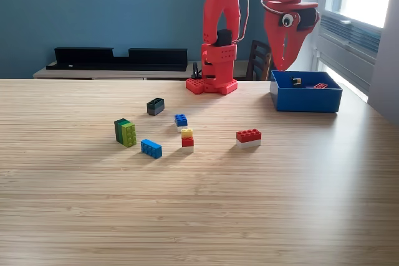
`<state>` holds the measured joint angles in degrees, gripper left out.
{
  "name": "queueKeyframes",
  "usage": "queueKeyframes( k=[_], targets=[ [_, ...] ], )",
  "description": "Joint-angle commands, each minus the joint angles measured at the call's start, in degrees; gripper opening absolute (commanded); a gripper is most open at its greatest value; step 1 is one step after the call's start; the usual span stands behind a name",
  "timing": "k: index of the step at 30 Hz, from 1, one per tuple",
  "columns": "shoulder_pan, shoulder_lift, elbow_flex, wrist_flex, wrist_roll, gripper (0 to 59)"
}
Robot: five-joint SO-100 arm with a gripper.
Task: Grasp a lego block and put it in the bin.
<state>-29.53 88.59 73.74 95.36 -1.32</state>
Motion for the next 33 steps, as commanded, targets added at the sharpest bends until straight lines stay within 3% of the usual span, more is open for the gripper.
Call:
queueKeyframes(
  k=[1,14,21,28,31,33],
  targets=[
    [1.9,5.3,-2.9,-1.3,-1.3,0.1],
    [3.9,5.3,-2.1,-5.4,-1.9,0.1],
    [9.3,5.3,-0.8,-10.7,4.3,0.1],
    [14.1,5.3,6.5,-19.4,9.2,0.4],
    [14.5,5.3,9.8,-22.1,9.1,2.5],
    [14.7,5.3,12.2,-24.3,9.0,8.3]
  ],
)
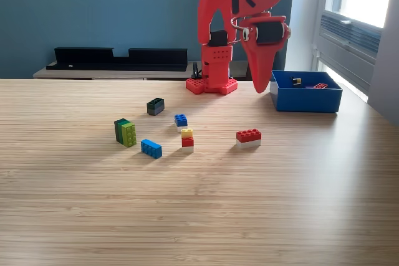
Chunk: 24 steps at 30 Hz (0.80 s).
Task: Grasp a lego block and put it in the bin.
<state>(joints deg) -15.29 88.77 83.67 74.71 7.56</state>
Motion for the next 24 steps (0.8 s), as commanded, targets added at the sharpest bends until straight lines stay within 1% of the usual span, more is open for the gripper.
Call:
queueKeyframes(
  k=[1,3,5,9,12,16,24],
  targets=[
    [0.5,5.1,3.3,-4.5,-0.3,12.1],
    [0.7,5.1,4.7,-5.3,-0.7,19.1],
    [1.1,5.1,5.6,-5.7,-1.7,24.4],
    [2.5,5.0,5.9,-5.9,-3.3,29.0],
    [4.0,4.8,5.6,-6.2,-5.0,30.2],
    [4.7,3.1,5.6,-6.7,-6.9,29.5],
    [5.0,-10.7,-0.1,-6.0,-9.8,29.0]
  ],
)
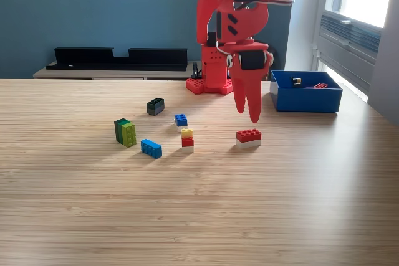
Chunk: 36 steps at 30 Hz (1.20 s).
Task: Grasp a lego block and put it in the bin.
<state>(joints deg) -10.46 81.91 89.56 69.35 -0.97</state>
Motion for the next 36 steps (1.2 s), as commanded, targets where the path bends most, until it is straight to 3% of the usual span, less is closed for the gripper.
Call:
queueKeyframes(
  k=[1,10,12,15,16,30,36],
  targets=[
    [0.1,-5.3,-6.9,-0.4,-1.6,29.1],
    [-0.4,-13.6,-13.4,-0.1,-2.6,27.4],
    [-0.4,-15.3,-15.1,0.4,-2.7,20.8],
    [-0.5,-17.2,-16.6,1.0,-2.3,3.3],
    [-0.5,-17.4,-16.8,1.0,-1.9,0.0],
    [-1.8,-17.3,-20.0,6.5,2.5,0.0],
    [-2.3,-13.9,-23.7,13.7,1.8,0.0]
  ],
)
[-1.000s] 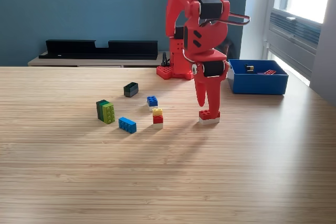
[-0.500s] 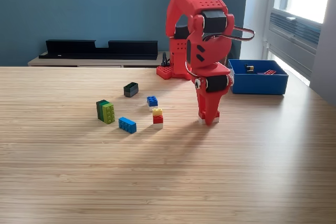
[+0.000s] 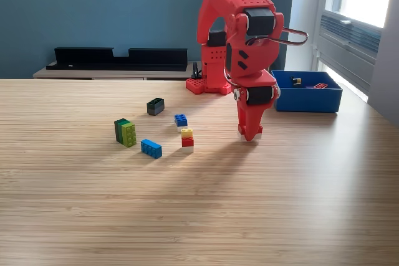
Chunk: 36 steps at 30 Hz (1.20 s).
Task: Grasp a lego block and put it in the bin.
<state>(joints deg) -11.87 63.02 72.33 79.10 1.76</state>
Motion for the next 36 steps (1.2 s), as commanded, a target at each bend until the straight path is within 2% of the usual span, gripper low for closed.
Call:
queueKeyframes(
  k=[1,10,16,26,36],
  targets=[
    [-1.1,7.0,-6.4,4.4,-1.2,0.0],
    [-8.2,27.2,1.5,7.6,-1.7,0.0],
    [-19.8,35.5,6.3,7.6,-1.6,0.0],
    [-39.1,36.3,6.6,7.7,-2.5,0.0],
    [-53.5,36.3,13.0,7.5,-7.2,0.0]
  ],
)
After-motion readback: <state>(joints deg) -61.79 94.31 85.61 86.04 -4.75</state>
